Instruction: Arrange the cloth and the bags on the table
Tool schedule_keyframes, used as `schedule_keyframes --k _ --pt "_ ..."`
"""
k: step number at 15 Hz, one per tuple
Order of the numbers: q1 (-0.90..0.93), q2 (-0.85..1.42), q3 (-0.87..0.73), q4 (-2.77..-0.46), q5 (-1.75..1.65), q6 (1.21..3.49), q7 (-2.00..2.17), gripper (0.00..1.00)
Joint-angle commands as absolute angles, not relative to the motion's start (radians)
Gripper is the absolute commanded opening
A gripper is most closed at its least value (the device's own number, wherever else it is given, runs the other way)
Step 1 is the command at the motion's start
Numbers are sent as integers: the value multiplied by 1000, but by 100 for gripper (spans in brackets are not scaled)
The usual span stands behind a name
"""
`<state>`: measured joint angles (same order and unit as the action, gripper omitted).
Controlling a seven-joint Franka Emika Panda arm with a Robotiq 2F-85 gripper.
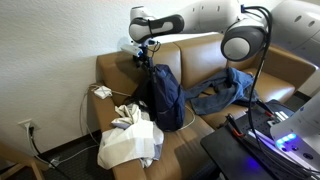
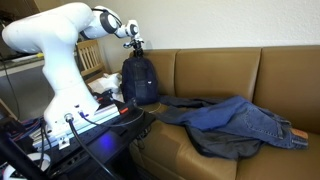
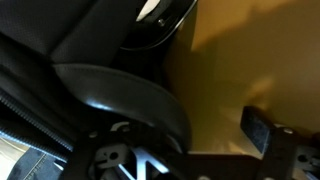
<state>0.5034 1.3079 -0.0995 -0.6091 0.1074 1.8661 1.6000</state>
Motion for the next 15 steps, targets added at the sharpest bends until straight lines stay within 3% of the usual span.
schedule_keyframes --k 1,8,15 --pt "460 1245 -102 -568 121 1863 1582 100" --pt "442 1045 -111 -602 118 1763 1619 100" --pt "385 837 -256 -597 61 1587 1848 100"
